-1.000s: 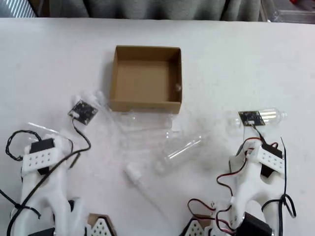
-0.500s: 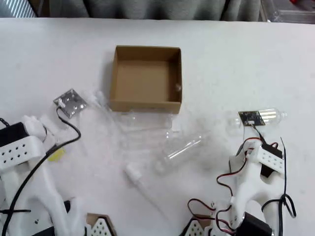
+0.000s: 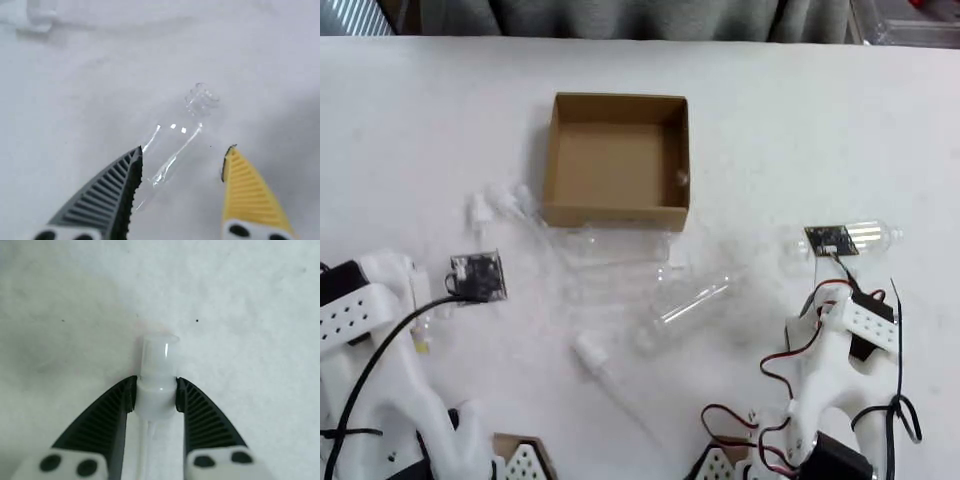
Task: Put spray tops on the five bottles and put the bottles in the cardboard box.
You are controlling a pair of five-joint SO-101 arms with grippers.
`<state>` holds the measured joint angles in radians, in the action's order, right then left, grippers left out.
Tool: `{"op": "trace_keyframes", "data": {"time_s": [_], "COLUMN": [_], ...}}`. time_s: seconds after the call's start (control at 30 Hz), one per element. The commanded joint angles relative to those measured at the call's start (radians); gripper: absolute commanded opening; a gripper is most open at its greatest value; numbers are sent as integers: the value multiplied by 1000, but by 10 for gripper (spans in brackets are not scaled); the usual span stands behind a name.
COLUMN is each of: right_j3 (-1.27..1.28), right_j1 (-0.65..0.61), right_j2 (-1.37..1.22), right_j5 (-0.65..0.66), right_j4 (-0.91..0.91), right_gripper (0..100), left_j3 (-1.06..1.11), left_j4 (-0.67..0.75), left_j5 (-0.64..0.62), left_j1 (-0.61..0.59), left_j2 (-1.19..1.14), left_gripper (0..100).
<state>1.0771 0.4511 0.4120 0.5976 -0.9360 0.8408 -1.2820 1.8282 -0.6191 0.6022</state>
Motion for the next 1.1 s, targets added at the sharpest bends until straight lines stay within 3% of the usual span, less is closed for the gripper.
{"op": "trace_keyframes", "data": {"time_s": [0.0,0.17,0.5,0.83,1.07], "right_j3": [9,9,9,9,9], "right_j1": [-2,-2,-4,-4,-4], "right_j2": [2,2,2,2,2], "right_j5": [12,12,12,12,12], "right_j4": [27,28,28,28,28], "right_gripper": [16,16,16,16,16], "left_j3": [14,51,241,279,264], "left_j4": [15,75,428,509,598], "left_j5": [135,184,183,181,169], "left_j1": [-31,-45,-18,15,10], "left_j2": [4,-4,-4,-16,-174], "left_gripper": [260,260,260,257,256]}}
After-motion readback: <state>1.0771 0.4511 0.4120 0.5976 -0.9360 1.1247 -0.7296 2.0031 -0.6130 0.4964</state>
